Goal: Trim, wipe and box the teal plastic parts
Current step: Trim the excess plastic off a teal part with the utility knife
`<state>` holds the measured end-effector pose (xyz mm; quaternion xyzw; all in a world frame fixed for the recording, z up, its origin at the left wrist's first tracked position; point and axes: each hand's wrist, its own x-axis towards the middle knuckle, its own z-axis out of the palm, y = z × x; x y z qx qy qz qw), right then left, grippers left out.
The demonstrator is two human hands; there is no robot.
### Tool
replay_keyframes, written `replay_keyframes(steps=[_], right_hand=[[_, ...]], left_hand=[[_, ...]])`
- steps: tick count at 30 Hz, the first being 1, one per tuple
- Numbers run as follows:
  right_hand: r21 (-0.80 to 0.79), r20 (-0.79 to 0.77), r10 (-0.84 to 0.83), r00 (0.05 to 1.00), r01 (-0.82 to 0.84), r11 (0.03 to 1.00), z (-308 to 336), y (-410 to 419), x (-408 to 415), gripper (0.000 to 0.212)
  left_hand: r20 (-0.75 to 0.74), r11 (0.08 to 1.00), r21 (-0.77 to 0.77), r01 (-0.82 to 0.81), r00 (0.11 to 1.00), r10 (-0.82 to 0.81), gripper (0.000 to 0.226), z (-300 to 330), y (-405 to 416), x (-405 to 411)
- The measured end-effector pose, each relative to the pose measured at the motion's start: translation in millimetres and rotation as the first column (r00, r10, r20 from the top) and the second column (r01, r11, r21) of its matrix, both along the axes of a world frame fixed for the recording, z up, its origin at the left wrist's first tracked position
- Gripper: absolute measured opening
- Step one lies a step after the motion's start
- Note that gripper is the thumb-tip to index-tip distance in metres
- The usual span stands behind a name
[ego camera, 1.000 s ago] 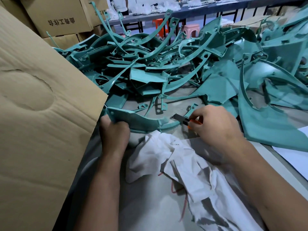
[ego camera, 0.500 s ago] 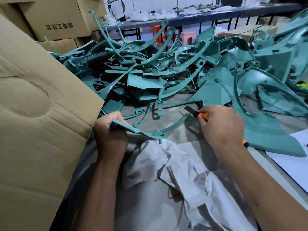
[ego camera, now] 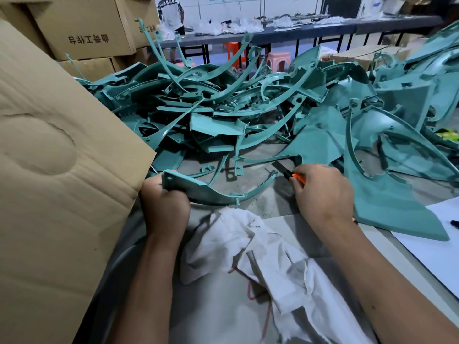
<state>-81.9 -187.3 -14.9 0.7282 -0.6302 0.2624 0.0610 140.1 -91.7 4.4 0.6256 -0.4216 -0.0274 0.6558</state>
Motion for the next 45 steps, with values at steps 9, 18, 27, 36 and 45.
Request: replay_keyframes(steps=[9,18,27,36,45], right_hand=[[-0.056,0.027,0.092,0.995,-0.09,0.994,3.5,8.7,2.4,0.009],[0.128,-0.09,0.241,0.966,-0.229,0.965,10.0,21.0,15.0,0.015],[0.133,-0.084,0.553,0.829,-0.541,0.83,19.6,18.3,7.0,0.019],[0.052,0.291,0.695,0.658,-0.736,0.675,13.4,15.0,5.4,0.013],[0.072,0.135,0.675,0.726,-0.686,0.724,4.1,22.0,18.3,0.018]], left_hand=[[-0.067,0.993,0.093,-0.069,0.995,0.076,0.015,-10.2,-3.4,5.9],[-0.071,0.983,0.157,-0.099,0.991,0.111,0.027,-12.8,-2.7,4.9],[-0.05,0.935,0.238,-0.263,0.958,0.282,0.027,-16.6,-4.3,11.2],[-0.134,0.886,0.401,-0.232,0.942,0.307,0.039,-16.7,-1.1,14.2],[-0.667,0.948,0.316,0.02,0.715,0.208,0.029,-10.3,-4.1,16.4]])
